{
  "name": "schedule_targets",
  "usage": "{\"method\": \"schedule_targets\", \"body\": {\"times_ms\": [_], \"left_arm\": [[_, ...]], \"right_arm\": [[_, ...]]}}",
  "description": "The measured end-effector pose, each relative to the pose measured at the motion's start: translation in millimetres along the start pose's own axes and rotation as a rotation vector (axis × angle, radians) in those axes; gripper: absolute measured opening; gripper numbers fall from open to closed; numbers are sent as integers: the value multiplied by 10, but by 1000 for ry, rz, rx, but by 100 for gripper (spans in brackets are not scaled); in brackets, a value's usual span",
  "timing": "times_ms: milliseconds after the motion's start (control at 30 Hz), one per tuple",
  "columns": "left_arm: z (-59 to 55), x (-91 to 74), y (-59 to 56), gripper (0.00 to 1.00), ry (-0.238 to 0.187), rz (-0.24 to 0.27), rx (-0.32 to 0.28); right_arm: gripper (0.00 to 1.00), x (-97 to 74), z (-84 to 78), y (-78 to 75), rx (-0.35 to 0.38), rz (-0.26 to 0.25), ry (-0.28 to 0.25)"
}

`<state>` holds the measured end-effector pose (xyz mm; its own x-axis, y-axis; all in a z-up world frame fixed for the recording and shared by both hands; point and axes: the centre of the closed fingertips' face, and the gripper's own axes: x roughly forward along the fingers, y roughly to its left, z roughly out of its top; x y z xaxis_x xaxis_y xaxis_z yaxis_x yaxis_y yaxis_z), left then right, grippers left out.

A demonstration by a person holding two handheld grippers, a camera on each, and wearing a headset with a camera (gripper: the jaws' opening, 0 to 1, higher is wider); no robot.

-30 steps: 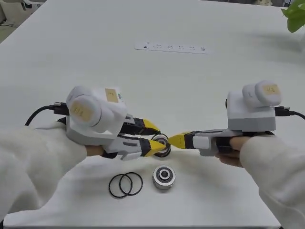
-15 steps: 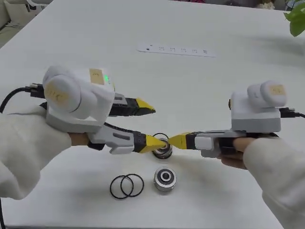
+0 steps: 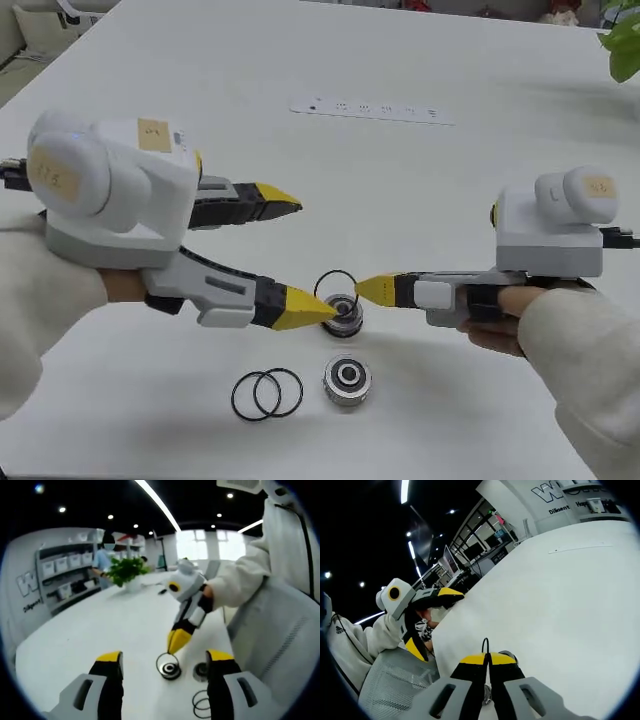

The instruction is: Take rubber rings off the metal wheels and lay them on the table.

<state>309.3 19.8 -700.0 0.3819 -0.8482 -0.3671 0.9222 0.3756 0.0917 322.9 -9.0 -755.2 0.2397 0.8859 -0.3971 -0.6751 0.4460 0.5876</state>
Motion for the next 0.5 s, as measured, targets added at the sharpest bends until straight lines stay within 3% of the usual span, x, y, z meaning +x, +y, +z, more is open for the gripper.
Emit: {"method": "schedule_targets", "body": {"times_ms": [500], "left_arm": [[-30, -354, 92, 80, -18, 85, -68]], "right_arm": [[0, -4, 83, 104, -14, 18, -17]]}}
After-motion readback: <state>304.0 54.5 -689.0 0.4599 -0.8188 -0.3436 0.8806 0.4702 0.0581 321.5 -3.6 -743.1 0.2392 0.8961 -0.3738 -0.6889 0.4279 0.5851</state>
